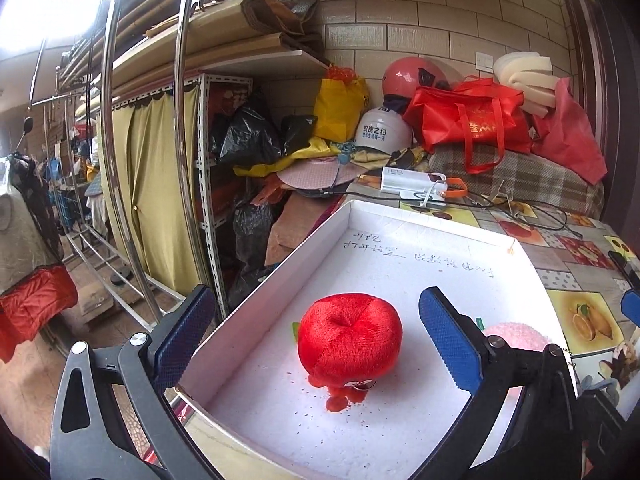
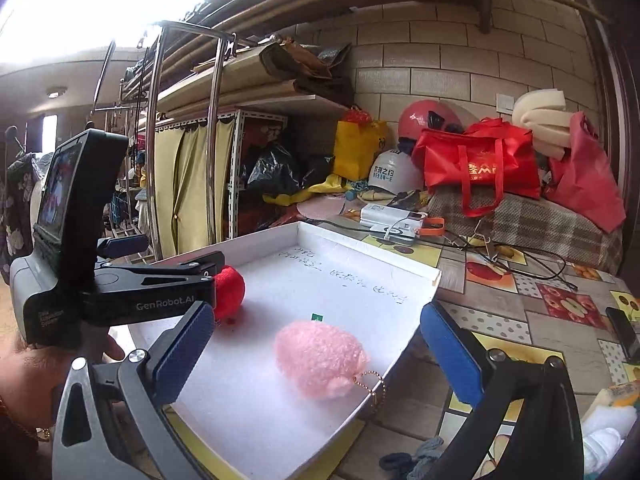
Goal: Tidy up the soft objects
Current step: 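Move the left tool to the white foam strip while the right tool reaches the yellow sponge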
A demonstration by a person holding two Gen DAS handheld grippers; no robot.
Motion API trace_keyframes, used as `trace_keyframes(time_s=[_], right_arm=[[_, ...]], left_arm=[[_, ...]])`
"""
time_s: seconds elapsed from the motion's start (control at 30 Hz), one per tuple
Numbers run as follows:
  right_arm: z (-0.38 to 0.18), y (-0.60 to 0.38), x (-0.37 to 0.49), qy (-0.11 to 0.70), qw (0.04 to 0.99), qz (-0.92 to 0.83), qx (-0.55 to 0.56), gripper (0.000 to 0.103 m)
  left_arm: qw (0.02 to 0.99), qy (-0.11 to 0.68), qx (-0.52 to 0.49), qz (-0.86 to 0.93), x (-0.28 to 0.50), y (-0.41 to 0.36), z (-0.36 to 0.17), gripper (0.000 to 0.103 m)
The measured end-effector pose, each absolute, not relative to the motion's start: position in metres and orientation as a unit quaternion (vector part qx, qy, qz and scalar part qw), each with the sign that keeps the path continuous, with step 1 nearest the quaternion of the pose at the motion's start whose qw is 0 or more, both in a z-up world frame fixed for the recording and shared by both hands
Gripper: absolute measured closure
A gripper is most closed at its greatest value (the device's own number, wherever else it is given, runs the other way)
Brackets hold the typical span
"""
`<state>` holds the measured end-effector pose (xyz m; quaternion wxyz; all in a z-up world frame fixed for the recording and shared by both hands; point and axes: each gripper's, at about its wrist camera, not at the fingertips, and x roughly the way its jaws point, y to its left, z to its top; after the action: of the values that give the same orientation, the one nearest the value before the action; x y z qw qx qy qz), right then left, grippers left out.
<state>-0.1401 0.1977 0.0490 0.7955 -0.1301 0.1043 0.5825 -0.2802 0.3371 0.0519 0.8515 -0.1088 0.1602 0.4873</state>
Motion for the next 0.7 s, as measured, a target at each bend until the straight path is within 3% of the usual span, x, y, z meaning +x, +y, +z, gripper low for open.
trace_keyframes(time_s=[0.37,0.7], right_arm=[[0.049,0.109,-0.119,0.125,0.796,0.581,-0.115,0.0],[0.045,-0.031,0.013,0.21,0.882,0.419,-0.045,0.0]], left_arm=[[0.913,0.155,-0.086,0.367,-0.262,0.253,0.055,0.0],[0.951,0.263,-0.012,0.16,-0.171,0.155,0.048,0.0]])
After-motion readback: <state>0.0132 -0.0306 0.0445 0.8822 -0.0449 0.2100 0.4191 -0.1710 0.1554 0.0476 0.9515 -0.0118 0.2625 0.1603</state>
